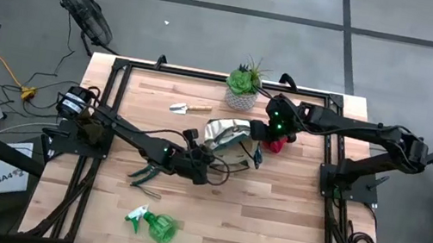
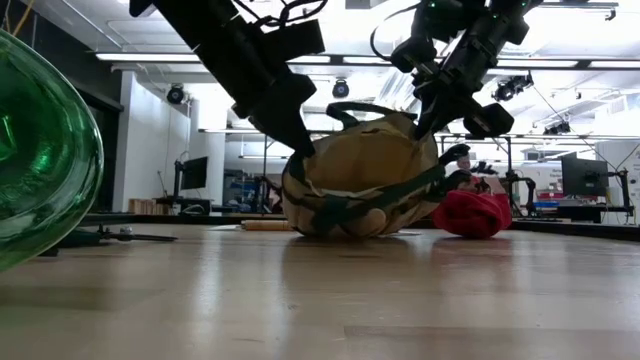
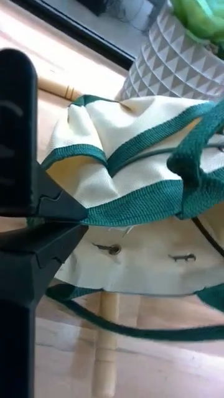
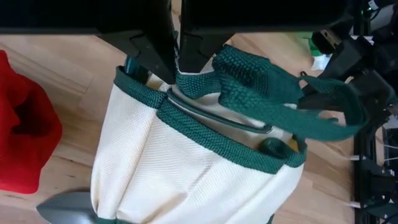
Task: Pick & Place Garden tools in Gardening bag
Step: Adjust the brown gardening bag
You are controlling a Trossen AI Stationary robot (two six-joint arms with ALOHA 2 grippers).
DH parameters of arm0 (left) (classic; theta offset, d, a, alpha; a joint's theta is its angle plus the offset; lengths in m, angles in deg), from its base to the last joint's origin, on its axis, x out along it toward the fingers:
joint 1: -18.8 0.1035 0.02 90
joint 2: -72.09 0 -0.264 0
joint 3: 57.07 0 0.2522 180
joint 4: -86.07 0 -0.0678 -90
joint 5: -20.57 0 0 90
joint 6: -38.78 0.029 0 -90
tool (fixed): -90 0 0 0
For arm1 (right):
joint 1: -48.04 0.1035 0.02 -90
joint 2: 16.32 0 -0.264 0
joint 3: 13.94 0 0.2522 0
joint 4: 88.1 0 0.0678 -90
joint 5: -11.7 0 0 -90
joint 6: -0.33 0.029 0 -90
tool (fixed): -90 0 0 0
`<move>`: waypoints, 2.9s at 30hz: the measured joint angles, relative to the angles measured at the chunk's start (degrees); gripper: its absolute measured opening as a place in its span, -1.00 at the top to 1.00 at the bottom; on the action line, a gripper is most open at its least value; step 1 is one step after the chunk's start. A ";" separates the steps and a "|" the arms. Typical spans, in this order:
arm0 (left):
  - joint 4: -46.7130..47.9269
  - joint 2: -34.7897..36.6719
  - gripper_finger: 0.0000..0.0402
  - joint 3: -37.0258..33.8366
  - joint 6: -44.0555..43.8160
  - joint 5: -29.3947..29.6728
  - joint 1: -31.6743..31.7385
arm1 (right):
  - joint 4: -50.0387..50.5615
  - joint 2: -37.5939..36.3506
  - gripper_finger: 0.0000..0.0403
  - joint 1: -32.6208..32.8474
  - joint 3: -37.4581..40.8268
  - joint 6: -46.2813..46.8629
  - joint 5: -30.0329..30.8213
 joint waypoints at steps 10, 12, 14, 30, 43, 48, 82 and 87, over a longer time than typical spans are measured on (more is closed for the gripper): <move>7.11 4.71 0.99 2.69 -10.03 -10.24 0.02 | 1.06 -0.28 0.98 2.06 0.00 -0.10 -6.41; 9.54 6.53 0.99 5.04 -11.18 -12.70 0.02 | 1.89 -0.80 0.98 2.90 0.00 -0.28 -7.88; 11.76 8.46 0.99 7.48 -11.68 -14.49 0.00 | 2.58 -1.27 0.98 3.97 0.00 -0.27 -8.91; 22.99 9.00 1.00 13.59 -24.50 -31.69 13.11 | 5.85 -3.02 0.98 10.54 -0.02 2.08 -13.39; 21.25 6.56 1.00 13.55 -24.85 -51.22 27.14 | 9.62 -1.35 0.98 1.02 -0.02 -1.64 -16.85; 18.92 4.03 1.00 13.51 -24.83 -59.22 31.21 | 9.48 0.12 0.98 -2.88 -0.04 -3.06 -19.02; 12.97 0.39 0.39 13.55 -22.91 -55.62 34.07 | 8.75 1.19 0.53 -10.29 -0.02 -8.28 -8.63; 13.16 0.94 0.18 13.55 -22.38 -57.13 34.10 | 7.90 -0.38 0.14 -10.33 -0.02 -8.45 -9.36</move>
